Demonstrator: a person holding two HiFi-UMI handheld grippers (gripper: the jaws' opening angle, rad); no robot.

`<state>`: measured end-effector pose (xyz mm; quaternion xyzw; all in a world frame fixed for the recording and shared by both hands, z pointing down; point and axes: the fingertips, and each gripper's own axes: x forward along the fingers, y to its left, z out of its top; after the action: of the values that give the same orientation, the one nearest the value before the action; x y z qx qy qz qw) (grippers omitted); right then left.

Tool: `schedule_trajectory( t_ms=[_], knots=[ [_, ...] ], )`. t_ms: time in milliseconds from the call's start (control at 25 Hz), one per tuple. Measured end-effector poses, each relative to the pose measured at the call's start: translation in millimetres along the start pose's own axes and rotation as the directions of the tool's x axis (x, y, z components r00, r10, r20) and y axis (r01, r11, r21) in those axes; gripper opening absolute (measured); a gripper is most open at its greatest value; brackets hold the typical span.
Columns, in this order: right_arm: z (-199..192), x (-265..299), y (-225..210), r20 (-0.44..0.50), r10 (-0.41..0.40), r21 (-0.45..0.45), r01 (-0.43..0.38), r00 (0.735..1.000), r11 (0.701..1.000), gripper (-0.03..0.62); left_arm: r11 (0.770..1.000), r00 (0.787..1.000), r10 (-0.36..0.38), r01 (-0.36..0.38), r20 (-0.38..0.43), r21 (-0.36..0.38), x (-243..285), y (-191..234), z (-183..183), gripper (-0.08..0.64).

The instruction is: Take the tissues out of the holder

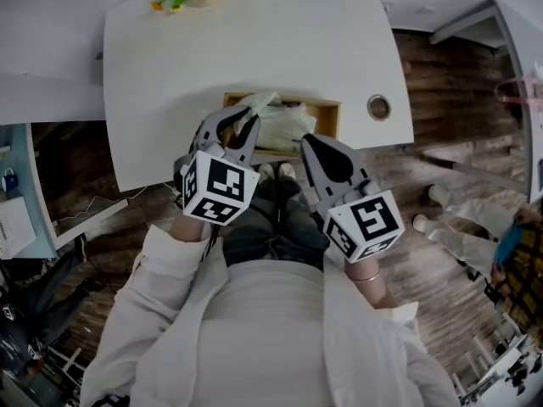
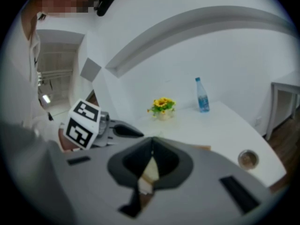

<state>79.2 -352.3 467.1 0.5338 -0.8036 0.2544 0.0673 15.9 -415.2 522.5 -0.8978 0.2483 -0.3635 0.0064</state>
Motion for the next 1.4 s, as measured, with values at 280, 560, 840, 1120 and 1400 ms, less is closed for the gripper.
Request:
schedule_trajectory(
  t_ms=[280, 560, 840, 1120, 1400],
  knots=[
    [4.3, 1.2, 0.5, 0.009, -0.003, -0.017, 0.003, 1.000, 1.000, 0.011, 0.999, 0.999, 0.045, -0.045, -0.004, 0.009, -3.3, 5.3, 0.3, 0.038],
    [10.4, -0.2, 3.4, 0.018, 0.006, -0.039, -0.006, 1.000, 0.999, 0.011, 0.997, 0.998, 0.055, -0.052, 0.041, -0.060, -10.4, 1.6, 7.4, 0.026],
    [29.5, -0.6, 6.2, 0.059, 0.006, -0.084, -0.001, 0.998, 0.996, 0.011, 0.993, 0.987, 0.055, -0.037, 0.154, -0.113, -30.0, 3.7, 36.2, 0.025],
    [58.2, -3.8, 19.9, 0.099, 0.024, -0.141, -0.010, 0.995, 0.990, 0.011, 0.991, 0.942, 0.091, -0.055, 0.324, -0.118, -65.2, 9.7, 69.0, 0.025],
    [109.8, -7.5, 21.2, 0.212, 0.012, -0.265, 0.046, 0.977, 0.963, 0.011, 0.982, 0.887, 0.164, -0.105, 0.432, -0.156, -93.0, 35.1, 102.8, 0.025]
  ],
)
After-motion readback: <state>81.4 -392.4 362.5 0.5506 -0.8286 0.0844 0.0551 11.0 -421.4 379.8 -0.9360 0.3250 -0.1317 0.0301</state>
